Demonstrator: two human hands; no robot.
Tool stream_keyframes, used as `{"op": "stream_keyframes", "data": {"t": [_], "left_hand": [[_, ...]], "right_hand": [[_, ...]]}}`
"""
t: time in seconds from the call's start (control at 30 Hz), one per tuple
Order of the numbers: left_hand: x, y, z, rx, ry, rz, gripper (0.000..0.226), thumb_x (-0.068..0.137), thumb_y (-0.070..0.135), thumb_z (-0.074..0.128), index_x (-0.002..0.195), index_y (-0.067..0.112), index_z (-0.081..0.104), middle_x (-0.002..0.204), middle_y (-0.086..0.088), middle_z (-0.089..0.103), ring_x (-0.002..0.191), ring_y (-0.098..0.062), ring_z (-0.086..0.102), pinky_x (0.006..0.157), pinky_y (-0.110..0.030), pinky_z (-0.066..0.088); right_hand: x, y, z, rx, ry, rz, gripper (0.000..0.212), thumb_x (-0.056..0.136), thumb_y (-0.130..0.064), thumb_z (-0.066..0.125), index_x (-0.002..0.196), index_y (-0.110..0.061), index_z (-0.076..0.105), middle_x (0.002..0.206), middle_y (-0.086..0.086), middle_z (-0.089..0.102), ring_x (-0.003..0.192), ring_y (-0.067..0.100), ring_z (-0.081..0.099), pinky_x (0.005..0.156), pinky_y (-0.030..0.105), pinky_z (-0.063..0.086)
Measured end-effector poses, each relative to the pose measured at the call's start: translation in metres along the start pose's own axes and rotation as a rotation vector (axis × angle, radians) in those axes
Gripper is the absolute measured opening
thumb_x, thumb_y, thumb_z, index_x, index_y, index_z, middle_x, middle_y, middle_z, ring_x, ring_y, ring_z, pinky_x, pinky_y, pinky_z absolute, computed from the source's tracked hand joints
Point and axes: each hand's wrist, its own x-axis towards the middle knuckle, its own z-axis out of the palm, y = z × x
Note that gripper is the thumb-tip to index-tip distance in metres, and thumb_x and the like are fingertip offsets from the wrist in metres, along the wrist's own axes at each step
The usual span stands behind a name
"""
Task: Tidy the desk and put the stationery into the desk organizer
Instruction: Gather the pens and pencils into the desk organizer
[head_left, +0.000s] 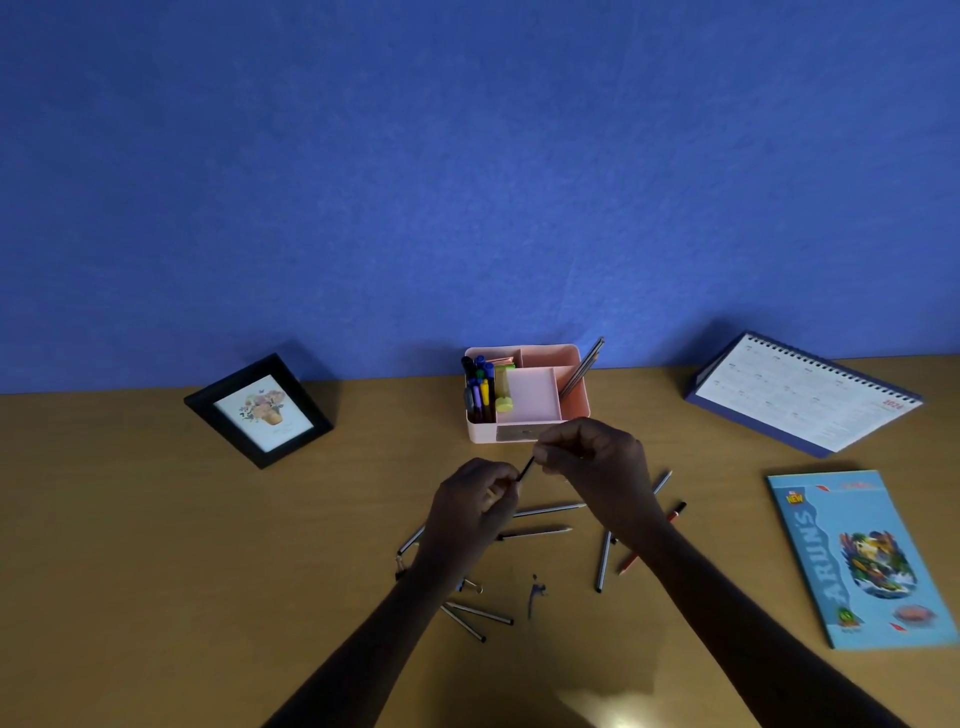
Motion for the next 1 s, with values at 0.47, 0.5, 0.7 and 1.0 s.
{"op": "stream_keyframes", "data": {"t": [0.47,0.5,0.7,1.0], "left_hand": [[-0.016,-0.084,-0.023,0.468,-0.074,-0.347,0.019,0.092,0.031,0.081,0.106,0.018,0.077,0.096,0.005,0.07,0.083,-0.008,0.064,0.068,-0.029,0.056],[-0.018,-0.086,-0.025,0.497,-0.11,-0.37,0.019,0.092,0.032,0.081,0.103,0.018,0.078,0.096,0.004,0.07,0.083,-0.009,0.064,0.069,-0.03,0.056],[-0.02,-0.089,-0.024,0.57,-0.228,-0.433,0.018,0.09,0.034,0.082,0.095,0.017,0.08,0.089,0.004,0.073,0.077,-0.011,0.066,0.068,-0.031,0.056],[-0.021,-0.095,-0.02,0.584,-0.209,-0.467,0.011,0.091,0.03,0.082,0.098,0.021,0.079,0.091,0.007,0.076,0.076,-0.006,0.065,0.062,-0.024,0.052]], "right_hand": [[0.065,-0.002,-0.08,-0.081,0.592,-0.069,0.012,0.092,-0.025,0.083,0.102,-0.02,0.081,0.089,-0.008,0.081,0.086,0.012,0.078,0.082,0.034,0.062],[0.071,0.002,-0.082,-0.105,0.601,-0.073,0.012,0.093,-0.026,0.083,0.103,-0.02,0.081,0.09,-0.008,0.08,0.086,0.011,0.077,0.082,0.035,0.062],[0.1,0.033,-0.065,-0.239,0.516,-0.074,0.007,0.095,-0.022,0.078,0.1,-0.016,0.079,0.085,-0.009,0.076,0.078,0.006,0.072,0.07,0.03,0.061],[0.123,0.063,-0.041,-0.266,0.482,0.005,0.004,0.093,-0.017,0.075,0.09,-0.017,0.076,0.08,-0.008,0.075,0.074,0.009,0.071,0.066,0.04,0.061]]}}
